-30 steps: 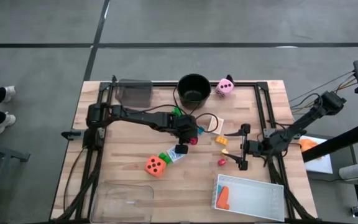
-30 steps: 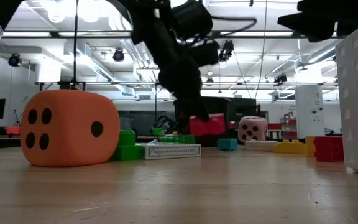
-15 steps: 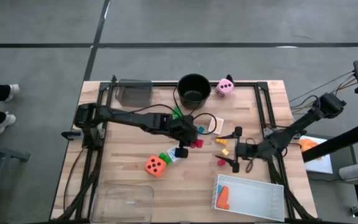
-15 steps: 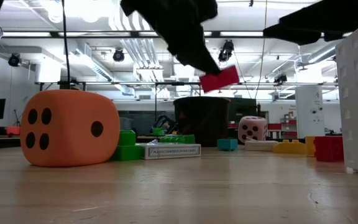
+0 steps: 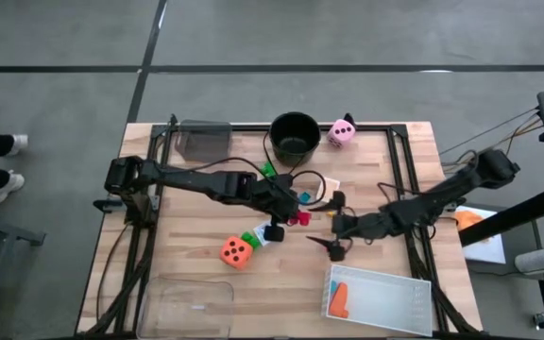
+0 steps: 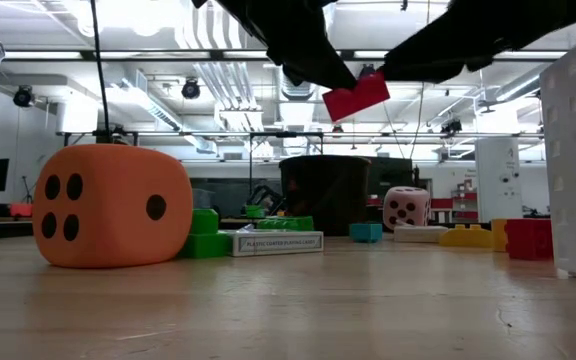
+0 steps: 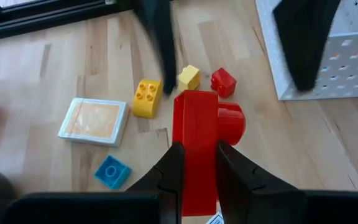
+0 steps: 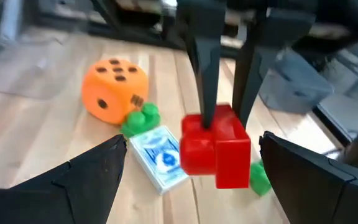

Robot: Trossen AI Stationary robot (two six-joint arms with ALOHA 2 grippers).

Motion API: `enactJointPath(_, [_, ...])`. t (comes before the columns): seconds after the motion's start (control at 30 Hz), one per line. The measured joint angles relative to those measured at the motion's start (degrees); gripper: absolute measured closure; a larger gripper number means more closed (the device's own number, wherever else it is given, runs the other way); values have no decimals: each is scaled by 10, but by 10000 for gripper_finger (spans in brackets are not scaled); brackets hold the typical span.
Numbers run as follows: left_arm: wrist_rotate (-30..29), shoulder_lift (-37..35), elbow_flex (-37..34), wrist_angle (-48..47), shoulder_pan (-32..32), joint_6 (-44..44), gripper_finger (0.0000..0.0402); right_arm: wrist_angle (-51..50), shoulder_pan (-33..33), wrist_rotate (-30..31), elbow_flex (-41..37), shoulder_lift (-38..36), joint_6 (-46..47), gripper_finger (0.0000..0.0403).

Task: Pick & Place Toys
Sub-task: Put the top red game piece into the white bin

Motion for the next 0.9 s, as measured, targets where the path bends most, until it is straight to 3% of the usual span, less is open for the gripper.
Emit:
enactJointPath(0.23, [0, 0, 0, 1, -5, 1, 343, -41, -17, 13, 42, 45, 14, 41])
enactJointPath(0.57, [0, -1, 0, 11, -11, 1, 343, -50, -17, 13, 47, 49, 22, 48])
enactJointPath(0.7, [0, -1, 0, 14, -12, 2, 343, -52, -17, 13, 47, 48, 25, 90])
enactJointPath(0.9, [2, -1, 0, 16, -12, 2, 344, -52, -17, 12, 47, 49, 24, 208])
